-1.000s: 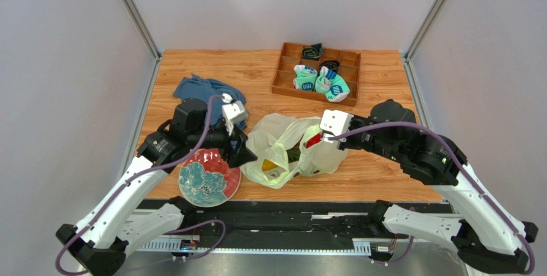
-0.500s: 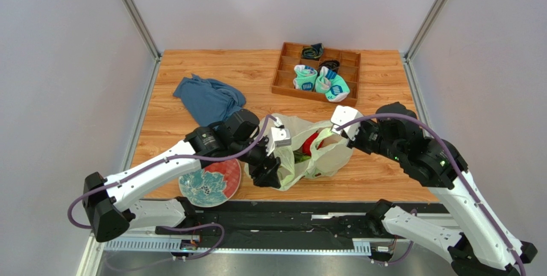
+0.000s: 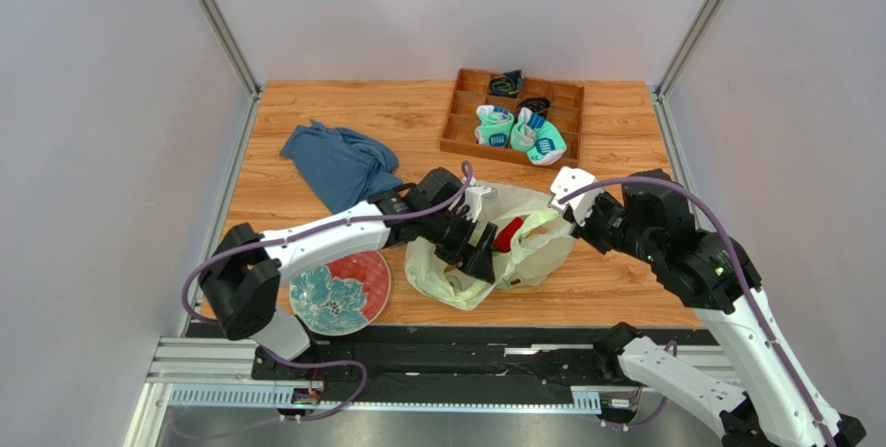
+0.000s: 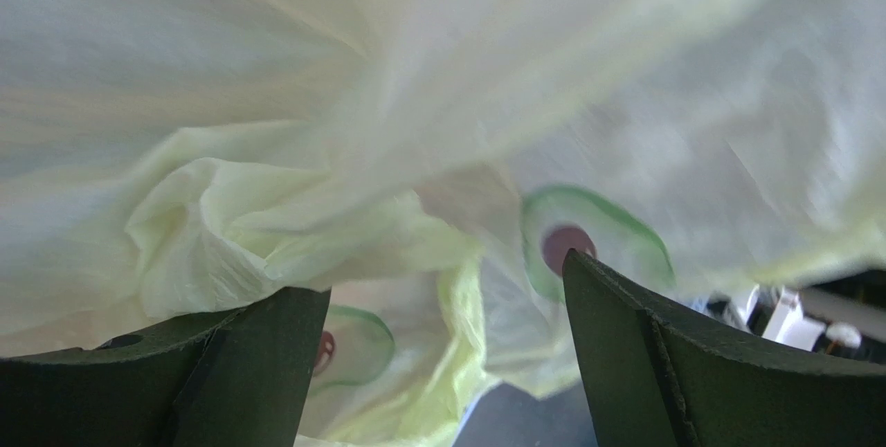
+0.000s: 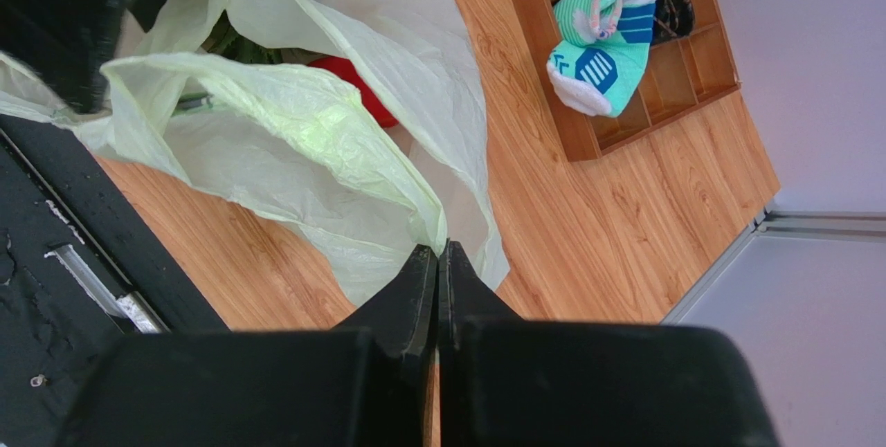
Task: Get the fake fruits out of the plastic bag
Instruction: Adjust the plastic bag at the center of the board.
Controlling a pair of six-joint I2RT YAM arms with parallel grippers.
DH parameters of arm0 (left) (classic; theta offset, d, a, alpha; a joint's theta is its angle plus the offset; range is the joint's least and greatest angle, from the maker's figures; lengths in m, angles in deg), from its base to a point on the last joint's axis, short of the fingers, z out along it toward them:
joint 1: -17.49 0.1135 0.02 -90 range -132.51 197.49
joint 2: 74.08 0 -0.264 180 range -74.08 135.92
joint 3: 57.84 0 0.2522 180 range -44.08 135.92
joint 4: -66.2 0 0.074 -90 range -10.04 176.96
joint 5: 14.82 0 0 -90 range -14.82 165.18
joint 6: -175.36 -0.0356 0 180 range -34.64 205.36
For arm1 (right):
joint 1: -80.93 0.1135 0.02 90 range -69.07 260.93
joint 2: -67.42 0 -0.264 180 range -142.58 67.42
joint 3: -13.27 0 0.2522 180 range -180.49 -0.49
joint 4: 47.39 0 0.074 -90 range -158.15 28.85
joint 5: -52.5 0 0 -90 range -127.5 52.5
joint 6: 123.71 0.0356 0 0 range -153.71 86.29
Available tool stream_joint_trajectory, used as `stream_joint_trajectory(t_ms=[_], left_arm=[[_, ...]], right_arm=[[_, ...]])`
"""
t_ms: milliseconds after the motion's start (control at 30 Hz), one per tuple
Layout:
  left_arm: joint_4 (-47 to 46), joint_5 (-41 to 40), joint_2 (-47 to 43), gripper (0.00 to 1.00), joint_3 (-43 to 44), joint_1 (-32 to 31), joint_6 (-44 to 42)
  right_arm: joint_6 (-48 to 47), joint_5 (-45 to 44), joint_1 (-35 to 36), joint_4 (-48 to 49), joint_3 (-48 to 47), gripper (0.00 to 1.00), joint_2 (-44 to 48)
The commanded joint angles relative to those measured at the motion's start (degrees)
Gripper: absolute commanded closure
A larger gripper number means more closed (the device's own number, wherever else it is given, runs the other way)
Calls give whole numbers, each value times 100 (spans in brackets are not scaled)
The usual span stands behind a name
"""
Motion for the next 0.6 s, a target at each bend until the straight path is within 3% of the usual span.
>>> stream_joint_trajectory(t_ms=[0,133,200,267,300,333,367,500,567], left_arm=[[67,-1095,363,10,576,53,855],[613,-2116,600,7,857,87,1531],[824,-2615,679,12,893,96,1734],[869,-2907,697,28,920,105,1876],[860,-3091,750,44,928,114,1789],[843,-3154,785,54,946,132,1709],[790,-3216,820,82,972,140,1578],[615,-3331,707,98,1034,324,798],[562,-3147,496,100,1087,447,445]], right_arm=[[163,137,-69,306,-135,100,-29],[190,180,-78,394,-101,100,-21],[216,198,-87,438,-22,100,14],[260,233,-87,456,49,100,32],[269,251,-87,473,40,100,32],[295,251,-87,482,58,100,41],[304,251,-87,491,58,100,41],[330,198,-113,570,49,100,41],[313,58,-122,596,23,100,49]])
